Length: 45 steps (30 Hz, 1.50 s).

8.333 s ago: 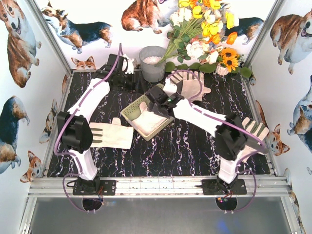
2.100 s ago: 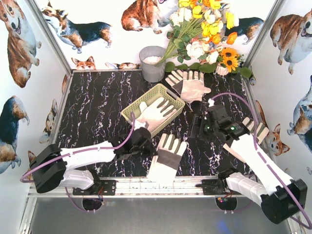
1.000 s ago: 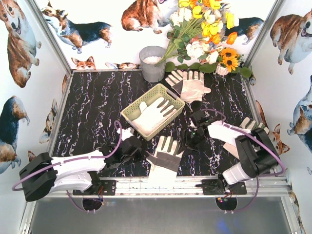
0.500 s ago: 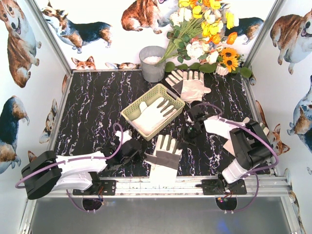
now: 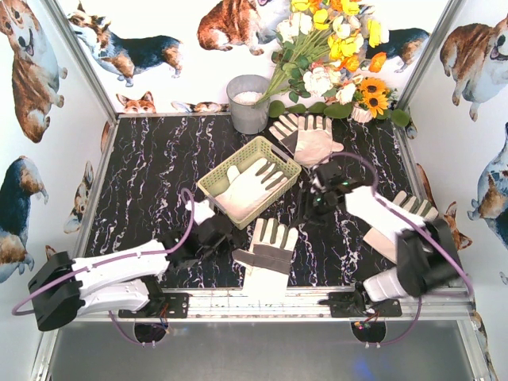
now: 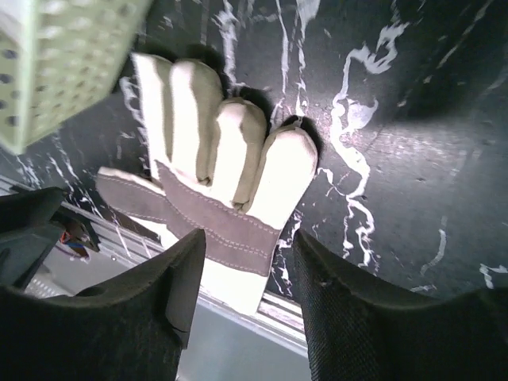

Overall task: Put the gloves into the storage basket
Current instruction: Turn over the glove at the center of the board, then move the glove to the center of the board.

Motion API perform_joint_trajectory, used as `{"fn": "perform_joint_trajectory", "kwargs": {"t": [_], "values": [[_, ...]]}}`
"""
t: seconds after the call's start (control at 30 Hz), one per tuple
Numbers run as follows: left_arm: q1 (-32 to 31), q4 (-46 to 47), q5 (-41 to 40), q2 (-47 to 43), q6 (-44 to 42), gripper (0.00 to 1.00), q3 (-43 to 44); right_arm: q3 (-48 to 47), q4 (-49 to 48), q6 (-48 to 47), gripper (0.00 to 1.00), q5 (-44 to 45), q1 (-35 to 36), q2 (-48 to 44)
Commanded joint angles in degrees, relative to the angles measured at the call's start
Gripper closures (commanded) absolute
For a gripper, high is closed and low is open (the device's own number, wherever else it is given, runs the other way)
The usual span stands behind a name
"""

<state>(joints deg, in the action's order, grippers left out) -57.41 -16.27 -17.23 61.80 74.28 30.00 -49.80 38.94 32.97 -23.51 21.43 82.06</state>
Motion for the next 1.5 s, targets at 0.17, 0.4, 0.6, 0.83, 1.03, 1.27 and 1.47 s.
{"fn": "perform_joint_trajectory", "kwargs": {"t": [0.17,0.4,0.6,0.83,1.03,1.27,1.47], "values": [[0.3,-25.7,-12.9,-5.4,-6.4,0.13,18.6,-7.2,14.9,-6.0,0.43,18.4,-2.1,-19.1],[14.5,-27.2,-5.7,-6.8,-18.2,0.04,26.1,-8.3,16.4,-5.5,0.31,28.1,-8.8,-22.6],[29.8,-23.6,1.1,-3.5,-29.4,0.03,30.3,-7.1,14.6,-4.0,0.31,24.9,-25.9,-16.8],[33.1,-22.4,-0.8,3.8,-35.8,0.02,37.3,-4.8,11.4,-3.3,0.33,23.5,-38.8,-10.3],[35.3,-19.8,2.3,8.0,-35.5,0.02,35.6,-4.7,8.8,-4.5,0.34,21.0,-44.9,-3.5],[37.2,-17.0,4.7,10.3,-35.0,0.02,34.8,-9.6,11.5,-6.5,0.44,20.7,-46.1,8.0],[38.0,-18.2,4.6,10.5,-35.4,0.02,35.7,-9.9,9.9,-6.4,0.50,19.2,-46.1,12.6]]}}
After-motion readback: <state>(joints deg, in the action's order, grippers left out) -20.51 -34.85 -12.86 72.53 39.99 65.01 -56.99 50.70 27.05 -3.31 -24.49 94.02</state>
